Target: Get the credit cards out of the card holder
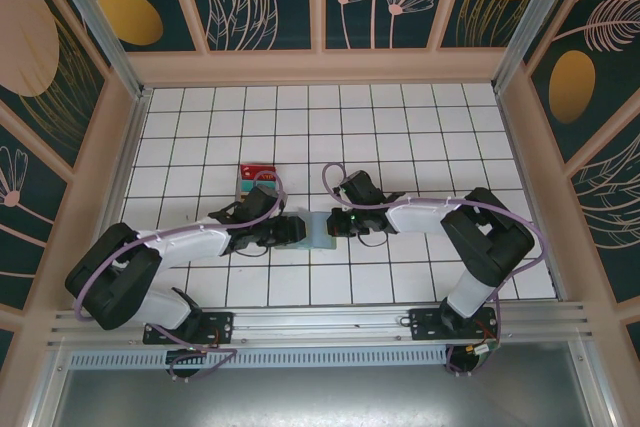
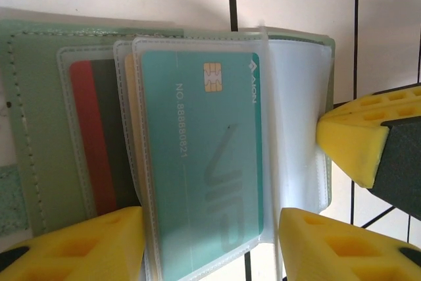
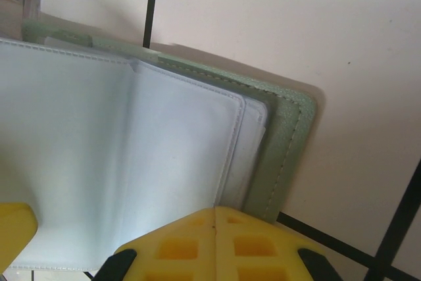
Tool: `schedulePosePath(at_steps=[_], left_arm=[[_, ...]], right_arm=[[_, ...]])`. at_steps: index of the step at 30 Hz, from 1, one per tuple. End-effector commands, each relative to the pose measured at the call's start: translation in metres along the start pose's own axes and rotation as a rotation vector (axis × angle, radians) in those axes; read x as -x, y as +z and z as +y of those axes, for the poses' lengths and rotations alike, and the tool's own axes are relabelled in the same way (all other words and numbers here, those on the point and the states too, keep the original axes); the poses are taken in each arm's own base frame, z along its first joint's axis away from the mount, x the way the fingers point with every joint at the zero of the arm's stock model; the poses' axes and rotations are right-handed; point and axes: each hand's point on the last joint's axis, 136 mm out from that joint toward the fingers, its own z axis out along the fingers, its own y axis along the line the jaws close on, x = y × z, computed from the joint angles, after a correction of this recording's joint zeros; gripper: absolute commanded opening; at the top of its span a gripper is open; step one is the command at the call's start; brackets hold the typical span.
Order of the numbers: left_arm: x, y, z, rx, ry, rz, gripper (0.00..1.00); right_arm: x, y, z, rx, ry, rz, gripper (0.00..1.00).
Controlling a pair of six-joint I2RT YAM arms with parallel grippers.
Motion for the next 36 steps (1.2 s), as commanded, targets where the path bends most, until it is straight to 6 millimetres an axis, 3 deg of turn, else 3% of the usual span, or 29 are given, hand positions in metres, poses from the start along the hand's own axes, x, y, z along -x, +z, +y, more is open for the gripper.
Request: schedulePosePath(at_steps=[1, 5, 8, 14, 23, 30, 36], left_arm=[[0.002, 0.002, -0.023, -0.098, 0.035, 0.014, 0.56], [0.001, 0.004, -0.025, -0.103, 0.039, 0.025, 0.62], [0.001, 0.003, -0.03, -0.118, 0.056, 0.026, 0.81], [0.0, 0.0, -0.039, -0.164, 0.07, 0.03, 0.99], [0.004, -0.009, -0.05, -0.198, 0.083, 0.02, 0.99], [0.016, -0.012, -0.002, 0.081, 0.061, -0.052, 0.98], [0.023, -0.016, -0.005, 0.083, 0.064, -0.089, 0.98]], right_arm=[[-0.026, 0.01, -0.021, -0.06, 0.03, 0.076, 0.05], [-0.025, 0.01, -0.02, -0.059, 0.028, 0.075, 0.05], [-0.025, 0.011, -0.021, -0.061, 0.028, 0.074, 0.05], [-0.024, 0.011, -0.02, -0.06, 0.026, 0.073, 0.05], [-0.025, 0.013, -0.021, -0.058, 0.029, 0.079, 0.05], [-0.025, 0.012, -0.021, -0.06, 0.03, 0.076, 0.05], [-0.025, 0.012, -0.021, -0.059, 0.03, 0.077, 0.05]])
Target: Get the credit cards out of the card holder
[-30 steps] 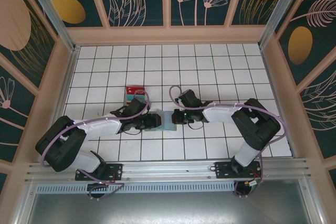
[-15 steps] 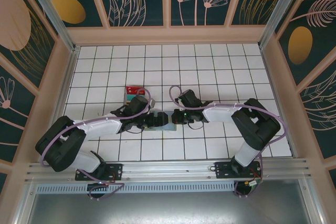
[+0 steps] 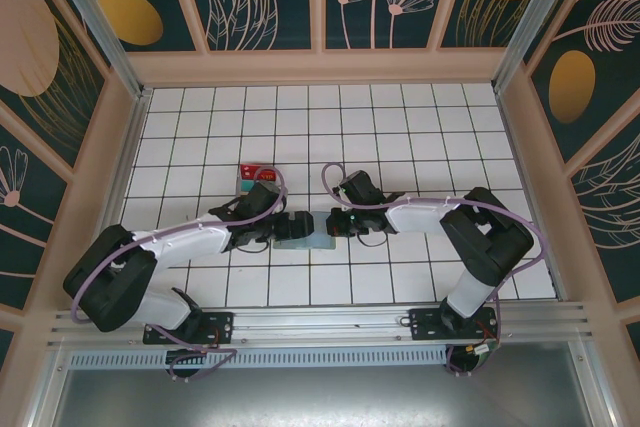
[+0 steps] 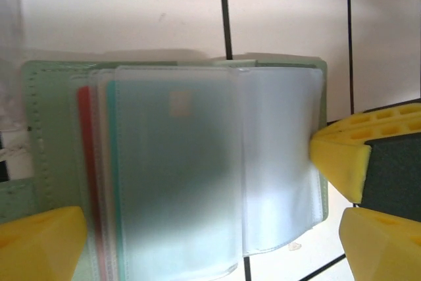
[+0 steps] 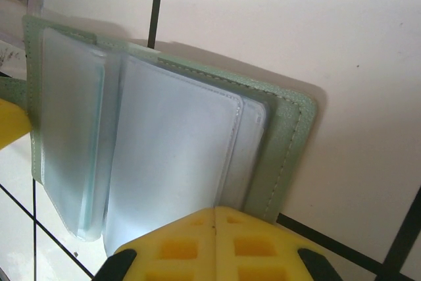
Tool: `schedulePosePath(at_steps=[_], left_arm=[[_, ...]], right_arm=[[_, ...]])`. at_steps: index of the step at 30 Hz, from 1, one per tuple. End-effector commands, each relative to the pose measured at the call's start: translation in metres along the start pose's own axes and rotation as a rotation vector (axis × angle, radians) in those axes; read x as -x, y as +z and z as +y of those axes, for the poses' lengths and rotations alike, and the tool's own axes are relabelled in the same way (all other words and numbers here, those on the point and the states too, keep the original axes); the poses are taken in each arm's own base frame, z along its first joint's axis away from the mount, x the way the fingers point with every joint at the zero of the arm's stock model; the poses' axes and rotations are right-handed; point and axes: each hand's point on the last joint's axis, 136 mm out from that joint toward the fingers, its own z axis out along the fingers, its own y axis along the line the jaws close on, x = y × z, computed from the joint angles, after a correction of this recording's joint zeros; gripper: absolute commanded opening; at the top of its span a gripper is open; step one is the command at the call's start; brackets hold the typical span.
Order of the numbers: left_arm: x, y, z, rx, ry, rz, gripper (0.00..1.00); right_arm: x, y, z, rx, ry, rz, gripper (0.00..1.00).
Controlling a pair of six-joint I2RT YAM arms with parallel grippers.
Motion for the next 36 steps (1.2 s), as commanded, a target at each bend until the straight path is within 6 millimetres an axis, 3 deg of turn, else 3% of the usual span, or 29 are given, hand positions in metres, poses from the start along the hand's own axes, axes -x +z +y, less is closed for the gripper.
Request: schedulePosePath(at_steps=[1, 7, 20, 28, 36], left_arm=[[0.008, -0.006, -0.005, 0.002, 0.027, -0.029, 0.97], [0.003, 0.002, -0.018, -0.074, 0.031, 0.012, 0.95], [-0.01, 0.013, -0.002, -0.023, 0.017, 0.061, 0.94], [-0.015, 0.016, -0.029, -0.153, 0.023, 0.096, 0.94], [-0.015, 0.014, -0.029, -0.148, 0.033, 0.095, 0.97]], right_arm=[[-0.026, 0.01, -0.022, -0.067, 0.032, 0.077, 0.05], [-0.025, 0.01, -0.022, -0.067, 0.033, 0.075, 0.05], [-0.026, 0.011, -0.022, -0.067, 0.033, 0.077, 0.05], [-0.024, 0.011, -0.021, -0.062, 0.034, 0.076, 0.05], [-0.025, 0.011, -0.021, -0.064, 0.034, 0.079, 0.05]])
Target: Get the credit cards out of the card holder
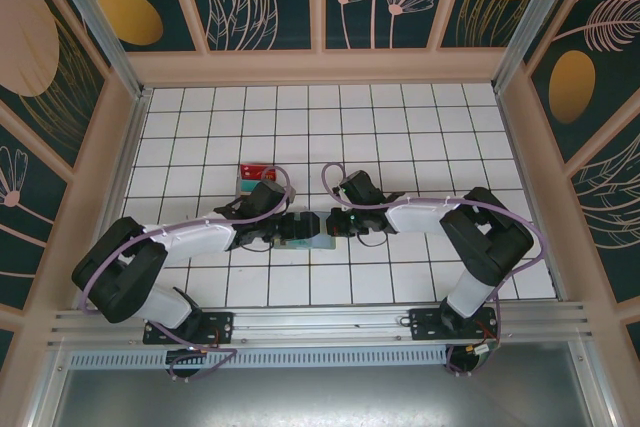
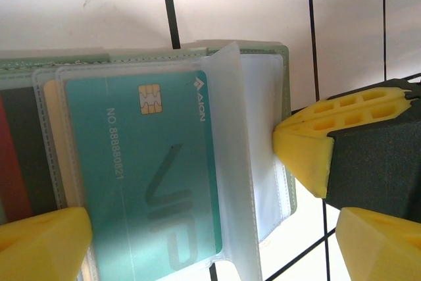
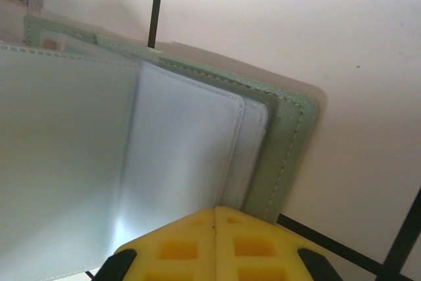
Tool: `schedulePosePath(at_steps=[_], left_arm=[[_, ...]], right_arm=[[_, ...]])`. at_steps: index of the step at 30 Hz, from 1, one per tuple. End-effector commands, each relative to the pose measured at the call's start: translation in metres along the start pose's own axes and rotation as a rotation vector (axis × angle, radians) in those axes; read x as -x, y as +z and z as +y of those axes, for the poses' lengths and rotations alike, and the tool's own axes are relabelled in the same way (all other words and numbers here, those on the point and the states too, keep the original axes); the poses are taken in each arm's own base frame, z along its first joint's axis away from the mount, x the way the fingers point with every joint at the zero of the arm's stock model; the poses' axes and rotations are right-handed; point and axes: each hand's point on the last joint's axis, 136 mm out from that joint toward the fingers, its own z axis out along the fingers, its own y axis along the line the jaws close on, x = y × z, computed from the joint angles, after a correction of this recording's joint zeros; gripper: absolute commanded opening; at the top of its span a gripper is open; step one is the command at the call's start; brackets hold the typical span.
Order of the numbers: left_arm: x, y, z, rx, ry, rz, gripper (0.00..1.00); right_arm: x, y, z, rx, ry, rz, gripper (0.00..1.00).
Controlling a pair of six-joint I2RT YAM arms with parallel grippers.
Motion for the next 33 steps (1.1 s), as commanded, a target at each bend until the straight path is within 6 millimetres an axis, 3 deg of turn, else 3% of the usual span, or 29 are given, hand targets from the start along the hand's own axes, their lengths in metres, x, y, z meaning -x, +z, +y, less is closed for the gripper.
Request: schedulePosePath(at_steps=[1, 10, 17, 22, 28, 33], left_arm=[[-0.007, 0.003, -0.009, -0.034, 0.015, 0.032, 0.97], [0.008, -0.015, -0.038, -0.128, 0.048, -0.023, 0.98], [0.0, -0.006, -0.046, -0.189, 0.038, 0.037, 0.98], [0.003, -0.01, -0.065, -0.281, 0.044, 0.036, 0.97], [0.006, -0.011, -0.089, -0.379, 0.048, 0.047, 0.94], [0.008, -0.013, -0.086, -0.35, 0.054, 0.029, 0.92]], right_arm=[[-0.025, 0.011, -0.022, -0.067, 0.033, 0.079, 0.05], [-0.017, 0.006, -0.022, -0.075, 0.031, 0.053, 0.06], [-0.019, 0.007, -0.023, -0.069, 0.042, 0.06, 0.06], [-0.02, 0.004, -0.027, -0.08, 0.057, 0.044, 0.06], [-0.009, -0.013, -0.035, -0.106, 0.089, -0.033, 0.06], [0.0, -0.029, -0.043, -0.103, 0.133, -0.095, 0.06]])
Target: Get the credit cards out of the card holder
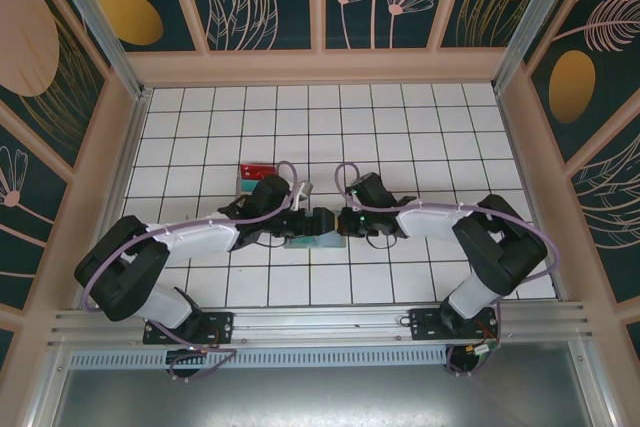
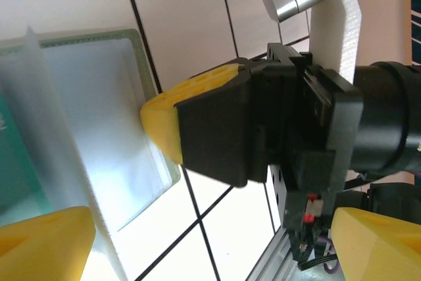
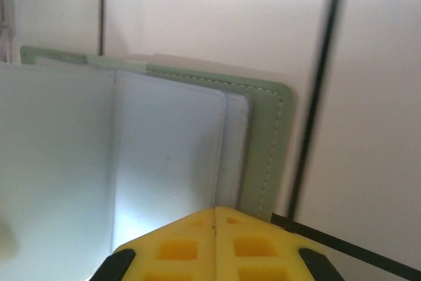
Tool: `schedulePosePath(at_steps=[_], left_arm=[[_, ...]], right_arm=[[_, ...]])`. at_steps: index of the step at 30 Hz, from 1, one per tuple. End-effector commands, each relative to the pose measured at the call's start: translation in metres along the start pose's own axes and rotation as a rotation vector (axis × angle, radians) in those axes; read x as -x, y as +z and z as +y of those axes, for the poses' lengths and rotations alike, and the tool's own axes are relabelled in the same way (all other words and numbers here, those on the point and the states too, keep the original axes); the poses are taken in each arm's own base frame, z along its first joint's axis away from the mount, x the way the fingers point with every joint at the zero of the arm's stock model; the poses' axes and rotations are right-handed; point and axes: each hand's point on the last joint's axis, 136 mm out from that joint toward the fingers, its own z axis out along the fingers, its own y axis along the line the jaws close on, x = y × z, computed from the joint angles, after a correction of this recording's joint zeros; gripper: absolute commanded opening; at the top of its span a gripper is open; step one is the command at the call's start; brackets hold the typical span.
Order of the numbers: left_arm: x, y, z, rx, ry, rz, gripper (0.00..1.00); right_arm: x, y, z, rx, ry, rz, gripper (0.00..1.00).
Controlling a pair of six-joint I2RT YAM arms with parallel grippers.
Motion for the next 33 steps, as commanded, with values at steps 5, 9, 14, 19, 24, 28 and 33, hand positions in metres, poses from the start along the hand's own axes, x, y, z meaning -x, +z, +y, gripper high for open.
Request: schedulePosePath(at_steps=[5, 9, 14, 19, 24, 28, 33], left_arm=[[0.01, -0.008, -0.01, -0.004, 0.025, -0.051, 0.92], [0.007, 0.004, -0.01, -0.032, 0.003, -0.013, 0.9], [0.017, 0.015, -0.019, -0.059, 0.019, -0.01, 0.9], [0.017, 0.033, -0.039, -0.101, 0.059, 0.041, 0.88], [0.015, 0.034, -0.036, -0.074, 0.064, 0.048, 0.85], [0.017, 0.022, -0.021, 0.021, 0.067, 0.005, 0.78], [0.029, -0.016, 0.022, 0.18, -0.002, -0.101, 0.51]], right_arm=[[0.004, -0.012, -0.013, -0.027, 0.052, -0.028, 0.07], [0.006, -0.012, -0.01, -0.019, 0.051, -0.027, 0.06], [0.008, -0.017, -0.011, -0.02, 0.064, -0.049, 0.07], [0.014, -0.026, -0.012, 0.0, 0.097, -0.086, 0.08], [0.019, -0.034, -0.016, 0.005, 0.121, -0.113, 0.09], [0.022, -0.039, -0.017, 0.029, 0.142, -0.122, 0.09], [0.031, -0.044, 0.007, 0.133, 0.116, -0.124, 0.11]])
